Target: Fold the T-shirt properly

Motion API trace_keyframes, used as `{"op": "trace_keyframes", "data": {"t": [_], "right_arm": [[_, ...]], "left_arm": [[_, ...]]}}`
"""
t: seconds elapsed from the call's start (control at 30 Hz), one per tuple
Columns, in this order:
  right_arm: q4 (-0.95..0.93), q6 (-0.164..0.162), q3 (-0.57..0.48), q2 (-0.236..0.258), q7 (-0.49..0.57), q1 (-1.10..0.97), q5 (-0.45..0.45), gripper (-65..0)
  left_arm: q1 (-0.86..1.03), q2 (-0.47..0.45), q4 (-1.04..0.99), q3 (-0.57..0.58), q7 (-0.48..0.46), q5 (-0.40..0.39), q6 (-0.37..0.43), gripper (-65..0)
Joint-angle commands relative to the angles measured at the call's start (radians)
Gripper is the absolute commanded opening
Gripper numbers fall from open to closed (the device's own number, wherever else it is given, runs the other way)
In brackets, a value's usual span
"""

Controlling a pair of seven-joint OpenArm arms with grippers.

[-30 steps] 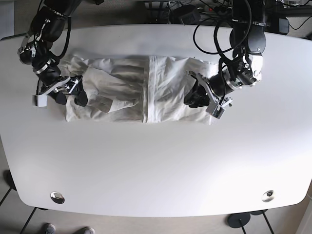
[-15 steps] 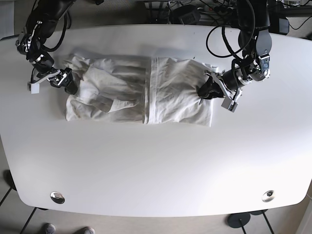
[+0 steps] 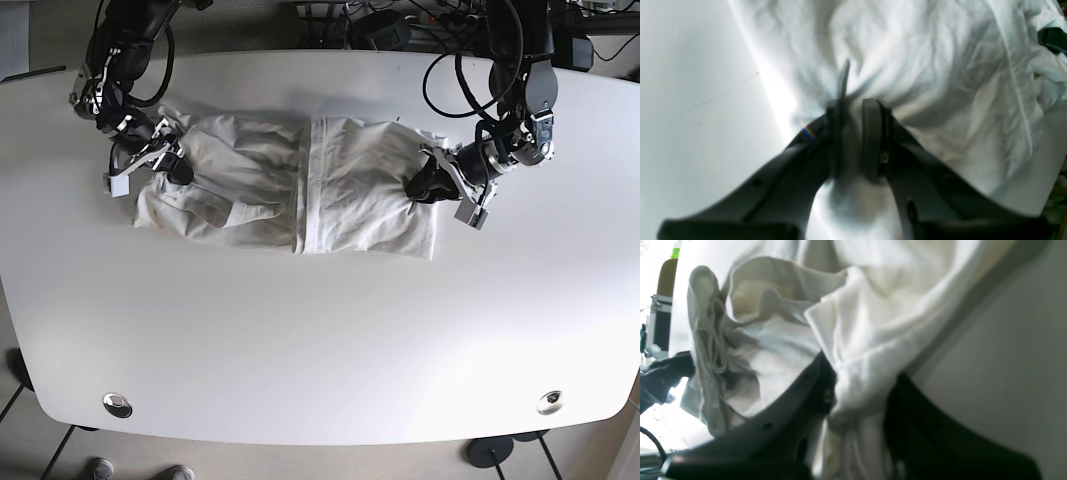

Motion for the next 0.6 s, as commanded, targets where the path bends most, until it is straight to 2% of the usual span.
{"op": "trace_keyframes", "data": {"t": [0.03, 0.13, 0.2, 0.27, 0.37, 0.6], "right_arm": [[0.133, 0.002, 0.003, 0.015, 0.01, -0.018, 0.018, -63.3], [0.325, -0.009, 0.001, 0.015, -0.045, -0.052, 0.017, -63.3], [0.441, -0.055, 0.001, 0.015, -0.096, -0.058, 0.017, -63.3], [0.54, -0.075, -0.003, 0.013, -0.143, -0.057, 0.023, -63.3], [0.627, -0.075, -0.125, 0.005, -0.185, -0.049, 0.027, -63.3], [0.629, -0.076, -0.381, -0.084, -0.182, -0.026, 0.021, -63.3]], "left_arm": [[-0.002, 0.015, 0.006, 0.001, 0.015, 0.015, 0.007, -56.0], [-0.002, 0.02, 0.005, 0.004, 0.015, 0.015, 0.007, -55.8], [-0.002, 0.035, 0.005, 0.004, 0.015, 0.015, 0.007, -55.8], [0.008, 0.04, 0.005, 0.004, 0.015, 0.015, 0.007, -55.8], [0.018, 0.057, 0.005, 0.006, 0.015, 0.015, 0.007, -55.7], [0.019, 0.077, 0.005, 0.006, 0.049, 0.015, 0.008, -55.7]]}}
